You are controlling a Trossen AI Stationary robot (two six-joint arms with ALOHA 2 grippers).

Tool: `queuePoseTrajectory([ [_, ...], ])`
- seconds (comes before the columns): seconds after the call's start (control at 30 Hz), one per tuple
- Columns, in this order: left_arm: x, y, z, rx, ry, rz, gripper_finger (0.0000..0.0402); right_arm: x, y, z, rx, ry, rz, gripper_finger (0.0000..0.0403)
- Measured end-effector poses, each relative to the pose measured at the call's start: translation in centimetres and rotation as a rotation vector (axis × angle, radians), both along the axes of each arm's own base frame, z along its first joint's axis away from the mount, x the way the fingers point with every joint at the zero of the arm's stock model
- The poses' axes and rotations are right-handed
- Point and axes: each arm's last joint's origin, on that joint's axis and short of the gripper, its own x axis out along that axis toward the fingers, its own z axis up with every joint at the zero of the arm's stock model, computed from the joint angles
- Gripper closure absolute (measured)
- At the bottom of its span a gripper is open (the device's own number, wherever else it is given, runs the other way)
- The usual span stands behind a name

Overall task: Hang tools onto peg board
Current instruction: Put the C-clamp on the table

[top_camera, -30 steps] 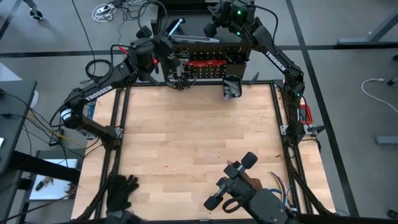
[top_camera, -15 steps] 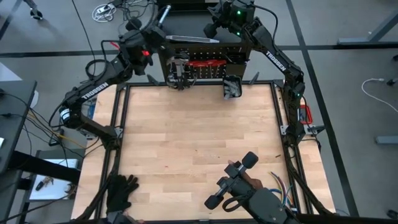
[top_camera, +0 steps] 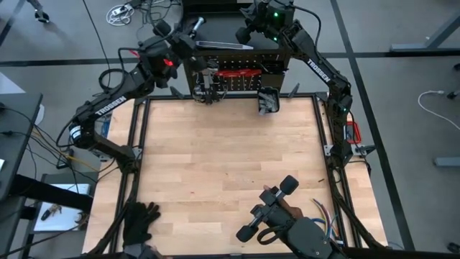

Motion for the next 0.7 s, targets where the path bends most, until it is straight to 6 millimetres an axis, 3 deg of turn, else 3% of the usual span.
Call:
queuePoseTrajectory([
  [0.5, 0.8, -2.1, 0.5, 0.04, 0.033, -0.083, 0.033, 0.0, 0.0, 0.1, -0.003, -0.01, -0.004, 0.0394],
  [0.7, 0.5, -4.2, 2.9, 0.111, 0.007, -0.082, 0.033, 0.0, 0.0, 0.1, -0.003, -0.013, -0.017, 0.0394],
])
